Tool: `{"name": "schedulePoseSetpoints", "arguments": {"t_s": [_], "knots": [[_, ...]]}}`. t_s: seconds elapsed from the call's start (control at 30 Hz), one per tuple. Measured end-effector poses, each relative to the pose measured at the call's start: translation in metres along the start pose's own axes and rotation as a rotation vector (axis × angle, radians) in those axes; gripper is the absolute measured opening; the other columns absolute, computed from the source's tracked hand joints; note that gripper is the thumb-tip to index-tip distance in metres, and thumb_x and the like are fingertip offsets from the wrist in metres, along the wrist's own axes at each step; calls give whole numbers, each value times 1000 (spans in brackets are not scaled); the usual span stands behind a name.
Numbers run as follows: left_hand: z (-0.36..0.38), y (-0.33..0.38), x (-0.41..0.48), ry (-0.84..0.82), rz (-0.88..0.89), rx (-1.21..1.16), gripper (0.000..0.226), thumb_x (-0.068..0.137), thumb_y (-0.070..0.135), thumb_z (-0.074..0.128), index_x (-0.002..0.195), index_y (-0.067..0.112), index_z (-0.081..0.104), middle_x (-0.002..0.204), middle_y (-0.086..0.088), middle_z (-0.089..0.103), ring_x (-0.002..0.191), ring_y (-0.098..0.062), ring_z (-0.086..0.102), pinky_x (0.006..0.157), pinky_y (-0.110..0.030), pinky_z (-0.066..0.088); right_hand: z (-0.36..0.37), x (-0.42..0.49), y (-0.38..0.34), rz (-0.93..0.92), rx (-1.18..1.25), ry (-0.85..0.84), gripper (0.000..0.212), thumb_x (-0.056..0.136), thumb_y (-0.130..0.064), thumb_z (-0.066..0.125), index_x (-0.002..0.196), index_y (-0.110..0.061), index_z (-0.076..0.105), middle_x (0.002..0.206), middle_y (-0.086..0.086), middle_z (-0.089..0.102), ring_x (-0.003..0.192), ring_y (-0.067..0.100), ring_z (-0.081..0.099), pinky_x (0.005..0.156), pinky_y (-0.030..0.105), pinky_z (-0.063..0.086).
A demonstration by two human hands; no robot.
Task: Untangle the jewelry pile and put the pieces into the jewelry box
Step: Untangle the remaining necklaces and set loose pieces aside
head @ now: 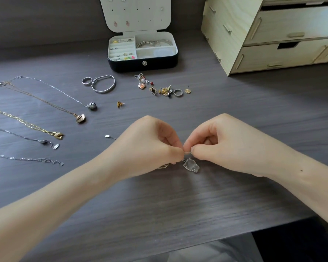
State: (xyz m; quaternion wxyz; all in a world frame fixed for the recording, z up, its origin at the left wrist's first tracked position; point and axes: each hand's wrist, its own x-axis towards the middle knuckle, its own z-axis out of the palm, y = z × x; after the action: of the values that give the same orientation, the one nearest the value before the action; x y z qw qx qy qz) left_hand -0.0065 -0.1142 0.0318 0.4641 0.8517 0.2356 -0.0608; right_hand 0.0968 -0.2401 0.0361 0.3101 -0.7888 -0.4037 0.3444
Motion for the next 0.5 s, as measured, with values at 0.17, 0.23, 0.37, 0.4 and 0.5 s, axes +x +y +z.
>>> {"name": "schedulePoseSetpoints", "arguments": {"t_s": [0.17, 0.23, 0.37, 0.4, 0.5], "knots": [[-5, -2, 2, -38, -3, -37, 19, 52, 23, 59, 67, 20, 71, 61, -3, 68, 59, -13, 53, 71, -44, 52, 0, 0, 3, 37, 86, -38, 15, 78, -10, 66, 70, -18, 75, 60, 3, 67, 55, 11, 47, 54, 29, 37], [-6, -2, 2, -56, -4, -46, 20, 52, 24, 57, 66, 20, 70, 57, -1, 66, 58, -10, 53, 67, -36, 49, -1, -1, 3, 42, 106, -67, 10, 77, -12, 69, 71, -16, 75, 66, 3, 70, 56, 9, 50, 53, 24, 38], [-6, -1, 3, -73, -20, -71, 17, 55, 26, 57, 65, 21, 70, 57, 4, 67, 57, -6, 54, 67, -27, 45, -1, -1, 0, 31, 114, -92, 6, 77, -17, 72, 72, -14, 71, 65, 1, 69, 53, 4, 51, 48, 14, 36], [-6, -1, 2, -74, -20, -67, 15, 57, 27, 60, 65, 20, 70, 57, 4, 67, 57, -6, 54, 66, -27, 44, -1, 0, 0, 28, 102, -92, 7, 77, -19, 71, 71, -16, 70, 65, 0, 69, 54, 5, 51, 49, 17, 37], [-6, -3, 2, -78, -5, -34, 16, 62, 30, 61, 68, 18, 70, 59, 7, 67, 60, -7, 54, 68, -28, 44, 1, 1, 0, 33, 81, -84, 9, 78, -20, 68, 69, -19, 67, 63, -4, 67, 53, 8, 48, 52, 25, 37]]}}
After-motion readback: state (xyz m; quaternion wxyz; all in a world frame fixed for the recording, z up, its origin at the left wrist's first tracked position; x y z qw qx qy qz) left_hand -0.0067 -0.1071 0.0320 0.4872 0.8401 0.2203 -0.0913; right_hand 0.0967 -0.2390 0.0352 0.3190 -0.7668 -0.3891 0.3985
